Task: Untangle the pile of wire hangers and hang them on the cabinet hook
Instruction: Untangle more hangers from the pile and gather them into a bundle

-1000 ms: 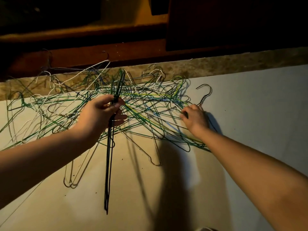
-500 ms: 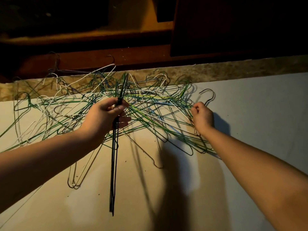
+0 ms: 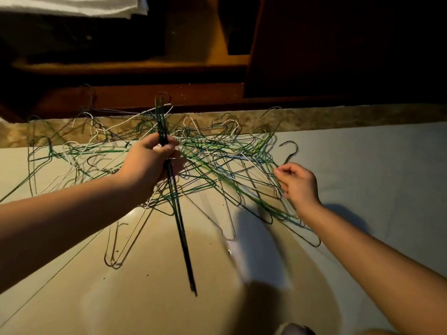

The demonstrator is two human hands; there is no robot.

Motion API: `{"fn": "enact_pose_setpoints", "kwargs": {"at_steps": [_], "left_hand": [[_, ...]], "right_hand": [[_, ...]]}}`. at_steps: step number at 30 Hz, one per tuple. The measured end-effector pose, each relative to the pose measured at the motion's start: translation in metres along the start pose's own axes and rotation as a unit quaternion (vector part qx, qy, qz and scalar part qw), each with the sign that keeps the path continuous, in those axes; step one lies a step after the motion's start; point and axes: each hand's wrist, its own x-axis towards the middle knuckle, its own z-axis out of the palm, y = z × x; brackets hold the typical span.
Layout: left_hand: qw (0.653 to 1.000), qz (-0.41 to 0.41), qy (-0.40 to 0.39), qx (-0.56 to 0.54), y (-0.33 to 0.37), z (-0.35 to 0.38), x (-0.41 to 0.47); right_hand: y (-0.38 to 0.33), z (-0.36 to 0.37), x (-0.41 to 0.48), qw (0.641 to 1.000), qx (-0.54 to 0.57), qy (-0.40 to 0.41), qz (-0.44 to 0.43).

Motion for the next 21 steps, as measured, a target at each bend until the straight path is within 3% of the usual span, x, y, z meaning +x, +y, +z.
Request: {"fn": "enact_pose_setpoints", "kwargs": {"at_steps": [4, 12, 21], "left_hand": [[1.000, 0.005, 0.000, 0.004, 0.010, -0.010, -0.015], [0.998, 0.022, -0.046, -0.024, 0.047, -0.019, -0.064], [0.985, 0.092, -0.036, -0.144, 0.078, -0.028, -0.088]], "right_hand": [[-0.019, -0.003, -0.035, 0.995, 0.080, 0.003, 0.052], [-0.112, 0.030, -0.080, 0.992, 0.119, -0.042, 0.027], [-0.181, 0.071, -0.148, 0.965, 0.096, -0.246, -0.013]]}}
